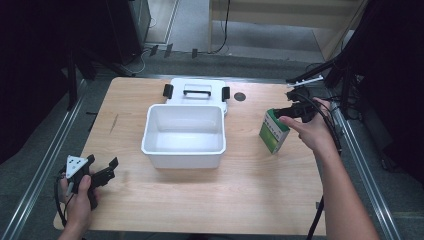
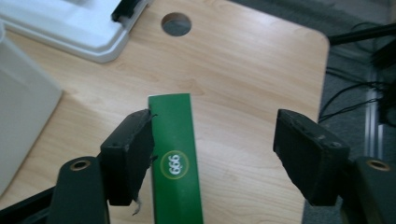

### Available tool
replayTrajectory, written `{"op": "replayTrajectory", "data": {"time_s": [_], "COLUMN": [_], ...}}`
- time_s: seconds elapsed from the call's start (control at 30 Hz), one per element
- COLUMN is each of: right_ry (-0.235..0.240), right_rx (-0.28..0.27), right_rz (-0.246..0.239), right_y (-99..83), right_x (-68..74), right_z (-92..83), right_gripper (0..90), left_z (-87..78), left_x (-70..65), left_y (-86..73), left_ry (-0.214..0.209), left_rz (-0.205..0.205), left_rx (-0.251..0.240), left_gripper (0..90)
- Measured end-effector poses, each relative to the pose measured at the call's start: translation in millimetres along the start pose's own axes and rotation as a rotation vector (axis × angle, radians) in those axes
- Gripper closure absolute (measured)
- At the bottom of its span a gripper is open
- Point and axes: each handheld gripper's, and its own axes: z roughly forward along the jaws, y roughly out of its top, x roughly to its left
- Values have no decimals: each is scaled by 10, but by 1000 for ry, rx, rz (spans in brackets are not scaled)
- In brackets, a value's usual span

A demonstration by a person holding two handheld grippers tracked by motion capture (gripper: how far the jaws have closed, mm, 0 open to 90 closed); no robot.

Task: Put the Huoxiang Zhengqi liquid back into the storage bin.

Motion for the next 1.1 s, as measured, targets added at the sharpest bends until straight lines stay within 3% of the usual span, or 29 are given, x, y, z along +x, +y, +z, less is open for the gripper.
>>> {"op": "replayTrajectory", "data": {"time_s": [0.2, 0.3, 0.4, 0.47, 0.53, 0.63, 0.77, 0.93, 1.1], "right_ry": [54, 104, 70, 72, 100, 156, 151, 181, 152], "right_rx": [43, 110, 122, 115, 125, 206, 296, 355, 412], "right_rz": [-53, -65, -89, -79, -72, -75, -135, -123, -142], "right_y": [53, 95, 138, 172, 199, 229, 235, 254, 287], "right_x": [33, 54, 68, 55, 43, 33, 76, 78, 90], "right_z": [-6, 2, -10, -38, -54, -26, 34, 95, 152], "right_gripper": [346, 371, 430, 472, 474, 413, 370, 410, 431], "left_z": [1, 2, 1, 1, 1, 1, 2, 2, 2], "left_x": [1, -1, -1, 0, 0, 1, 0, 0, 0], "left_y": [0, 0, 0, 0, 0, 0, 0, 0, 0], "left_ry": [0, 0, 0, 0, -1, -1, -1, -1, -1], "left_rz": [0, -1, -1, -1, -1, -1, -1, -1, -1], "left_rx": [0, -1, -1, -1, -1, -1, -1, -1, 0], "left_gripper": [139, 140, 139, 139, 139, 139, 140, 139, 139]}}
